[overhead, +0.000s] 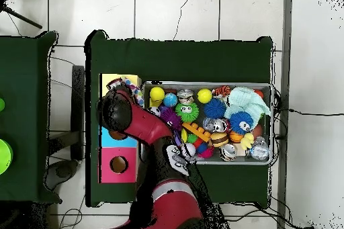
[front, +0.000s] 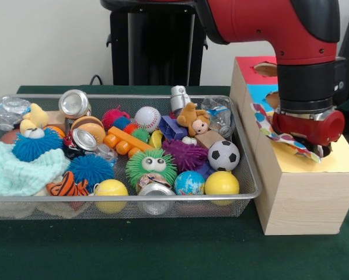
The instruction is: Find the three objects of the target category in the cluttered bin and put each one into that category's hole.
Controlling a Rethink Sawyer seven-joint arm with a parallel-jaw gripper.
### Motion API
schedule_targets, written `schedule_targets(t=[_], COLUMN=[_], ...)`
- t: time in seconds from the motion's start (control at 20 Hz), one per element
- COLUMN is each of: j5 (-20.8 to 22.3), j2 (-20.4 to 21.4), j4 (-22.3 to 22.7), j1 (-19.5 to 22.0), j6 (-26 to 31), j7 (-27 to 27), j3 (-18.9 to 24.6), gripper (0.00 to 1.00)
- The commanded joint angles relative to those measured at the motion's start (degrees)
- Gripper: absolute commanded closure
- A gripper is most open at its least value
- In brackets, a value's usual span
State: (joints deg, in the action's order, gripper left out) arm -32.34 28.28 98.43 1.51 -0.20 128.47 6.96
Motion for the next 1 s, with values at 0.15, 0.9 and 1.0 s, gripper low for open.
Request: schedule_targets(t=[0.15,0.9,1.0], j5=[-3.36,-6.91,-6.59], j2=[-18.23,-7.93,-7.35], j4=[0.24,0.93,0.08], j1=[-3.18,-11.79,-13.31], j6=[-12.14,11.32,14.48], j7=[18.66,11.34,11.27], j3=[4.11,-12.06,-14.84], gripper=[0.00,0.00,0.00])
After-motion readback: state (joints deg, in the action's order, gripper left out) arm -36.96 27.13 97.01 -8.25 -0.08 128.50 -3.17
